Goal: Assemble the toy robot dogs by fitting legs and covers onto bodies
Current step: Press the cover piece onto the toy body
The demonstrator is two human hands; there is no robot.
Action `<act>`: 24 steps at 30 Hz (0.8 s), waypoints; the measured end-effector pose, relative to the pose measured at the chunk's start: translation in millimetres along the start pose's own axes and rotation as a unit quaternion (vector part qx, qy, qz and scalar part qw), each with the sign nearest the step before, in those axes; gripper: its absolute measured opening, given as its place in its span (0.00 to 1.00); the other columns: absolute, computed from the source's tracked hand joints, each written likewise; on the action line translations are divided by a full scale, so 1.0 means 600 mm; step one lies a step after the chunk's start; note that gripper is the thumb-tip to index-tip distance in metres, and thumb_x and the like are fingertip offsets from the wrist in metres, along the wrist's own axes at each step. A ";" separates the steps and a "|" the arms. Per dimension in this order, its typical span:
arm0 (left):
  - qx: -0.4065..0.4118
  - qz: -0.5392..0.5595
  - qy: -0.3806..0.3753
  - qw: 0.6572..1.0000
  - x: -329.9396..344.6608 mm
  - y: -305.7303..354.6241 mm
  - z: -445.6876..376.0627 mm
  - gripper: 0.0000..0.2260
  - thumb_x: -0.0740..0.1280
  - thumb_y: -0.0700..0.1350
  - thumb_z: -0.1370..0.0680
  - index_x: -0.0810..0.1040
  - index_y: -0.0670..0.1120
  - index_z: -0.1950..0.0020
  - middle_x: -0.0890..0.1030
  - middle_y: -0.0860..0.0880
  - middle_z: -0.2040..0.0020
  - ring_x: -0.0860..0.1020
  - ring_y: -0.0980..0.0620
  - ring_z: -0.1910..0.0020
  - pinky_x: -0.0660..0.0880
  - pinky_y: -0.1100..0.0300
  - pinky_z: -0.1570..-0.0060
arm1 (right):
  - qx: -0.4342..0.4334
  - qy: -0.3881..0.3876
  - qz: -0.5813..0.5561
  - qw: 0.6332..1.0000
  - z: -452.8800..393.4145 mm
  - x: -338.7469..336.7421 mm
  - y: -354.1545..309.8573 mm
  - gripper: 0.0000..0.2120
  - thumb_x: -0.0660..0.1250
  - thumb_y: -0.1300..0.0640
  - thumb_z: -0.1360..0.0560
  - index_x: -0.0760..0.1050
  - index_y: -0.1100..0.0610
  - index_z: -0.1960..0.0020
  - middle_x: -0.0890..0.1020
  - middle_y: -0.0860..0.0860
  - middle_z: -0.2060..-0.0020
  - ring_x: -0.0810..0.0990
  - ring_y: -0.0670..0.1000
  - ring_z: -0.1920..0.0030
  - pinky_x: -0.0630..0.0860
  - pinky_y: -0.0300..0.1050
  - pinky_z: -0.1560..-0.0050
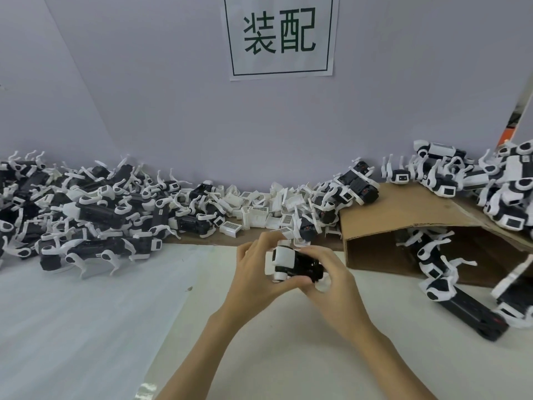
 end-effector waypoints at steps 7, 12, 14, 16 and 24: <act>-0.100 0.112 -0.003 0.989 -0.005 -0.030 -0.001 0.26 0.80 0.65 0.32 0.74 0.55 0.43 0.85 0.57 0.53 0.83 0.57 0.53 0.76 0.67 0.56 | -0.041 -0.008 0.046 0.998 0.003 0.009 -0.014 0.27 0.76 0.59 0.24 0.74 0.52 0.27 0.76 0.45 0.31 0.73 0.45 0.29 0.72 0.33 0.34; -0.275 0.253 -0.099 0.922 0.016 -0.060 0.005 0.33 0.56 0.76 0.22 0.81 0.49 0.41 0.88 0.44 0.53 0.86 0.44 0.55 0.79 0.54 0.47 | -0.027 0.010 0.089 0.996 0.003 0.010 -0.013 0.18 0.73 0.54 0.21 0.75 0.49 0.33 0.80 0.41 0.40 0.76 0.42 0.40 0.72 0.27 0.43; -0.297 0.331 -0.133 0.886 0.016 -0.060 0.008 0.35 0.53 0.73 0.18 0.83 0.45 0.43 0.87 0.36 0.49 0.85 0.38 0.57 0.79 0.49 0.46 | 0.036 -0.017 0.026 0.999 0.001 0.009 0.012 0.13 0.70 0.52 0.19 0.76 0.47 0.35 0.82 0.39 0.44 0.79 0.41 0.43 0.75 0.32 0.45; -0.291 0.346 -0.123 0.884 0.011 -0.062 0.006 0.29 0.60 0.67 0.17 0.81 0.41 0.42 0.86 0.34 0.50 0.83 0.38 0.59 0.80 0.46 0.46 | 0.110 -0.057 -0.059 0.991 0.001 0.016 0.036 0.11 0.66 0.52 0.17 0.76 0.46 0.34 0.83 0.40 0.44 0.81 0.42 0.42 0.78 0.37 0.44; -0.154 0.267 -0.024 0.951 0.008 -0.016 -0.007 0.10 0.71 0.47 0.17 0.77 0.41 0.44 0.85 0.40 0.60 0.82 0.47 0.60 0.78 0.60 0.59 | 0.161 -0.117 -0.207 0.958 0.002 0.038 0.050 0.13 0.65 0.54 0.16 0.76 0.42 0.33 0.86 0.42 0.42 0.85 0.46 0.41 0.81 0.43 0.41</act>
Point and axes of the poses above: each hand's wrist, its own z-axis away from the middle knuckle, its own x-axis out of the palm, y = z × x, the point moved 8 cm from there along -z, towards the middle knuckle
